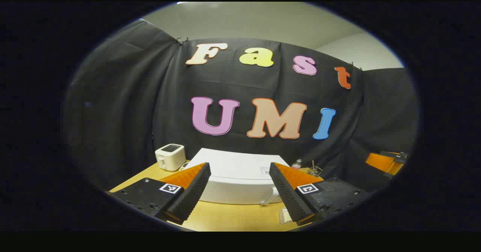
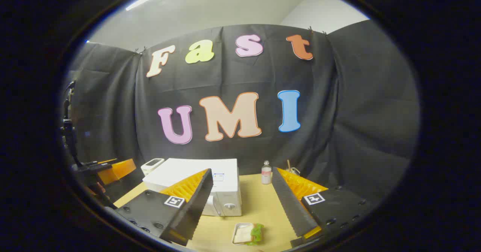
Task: Open the microwave oven with the left hand, put the food in, and close the microwave oven.
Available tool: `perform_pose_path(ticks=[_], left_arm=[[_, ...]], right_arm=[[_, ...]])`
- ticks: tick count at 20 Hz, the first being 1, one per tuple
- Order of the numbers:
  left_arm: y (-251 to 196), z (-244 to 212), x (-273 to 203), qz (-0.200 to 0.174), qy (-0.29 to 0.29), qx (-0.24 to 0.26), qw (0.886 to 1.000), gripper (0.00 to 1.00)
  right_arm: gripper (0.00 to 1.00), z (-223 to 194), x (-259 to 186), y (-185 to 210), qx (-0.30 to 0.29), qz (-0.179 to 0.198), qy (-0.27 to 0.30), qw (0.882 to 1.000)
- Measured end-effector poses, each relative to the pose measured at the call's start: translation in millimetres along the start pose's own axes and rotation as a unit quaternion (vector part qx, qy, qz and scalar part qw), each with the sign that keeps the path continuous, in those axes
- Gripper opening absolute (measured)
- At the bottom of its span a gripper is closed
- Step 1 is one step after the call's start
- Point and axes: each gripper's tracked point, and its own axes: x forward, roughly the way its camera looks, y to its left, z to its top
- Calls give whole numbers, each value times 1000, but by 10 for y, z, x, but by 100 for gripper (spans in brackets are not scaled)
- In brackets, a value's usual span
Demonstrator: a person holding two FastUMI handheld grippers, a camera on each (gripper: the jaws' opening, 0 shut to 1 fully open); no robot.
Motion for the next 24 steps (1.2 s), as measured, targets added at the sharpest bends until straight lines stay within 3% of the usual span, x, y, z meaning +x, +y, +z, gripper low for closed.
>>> perform_pose_path(ticks=[1,4,9,20,21,23,24], left_arm=[[-66,36,46,-8,-6,8,1000,96],[-292,40,147,-31,-6,20,999,92],[-498,-86,223,-56,14,5,998,93],[-420,-309,244,-42,40,17,998,96],[-398,-320,242,-39,40,19,998,99],[-379,-331,240,-33,37,19,999,96],[-368,-341,241,-30,36,20,999,99]], right_arm=[[91,28,19,-22,1,-2,-2,1000],[91,47,64,-124,-2,-9,-2,1000],[91,-10,61,-267,-11,-24,6,1000],[91,-203,184,-261,-15,-14,32,999],[91,-209,188,-262,-16,-12,32,999],[91,-238,204,-288,-17,-11,34,999],[91,-266,203,-300,-15,-11,36,999]])
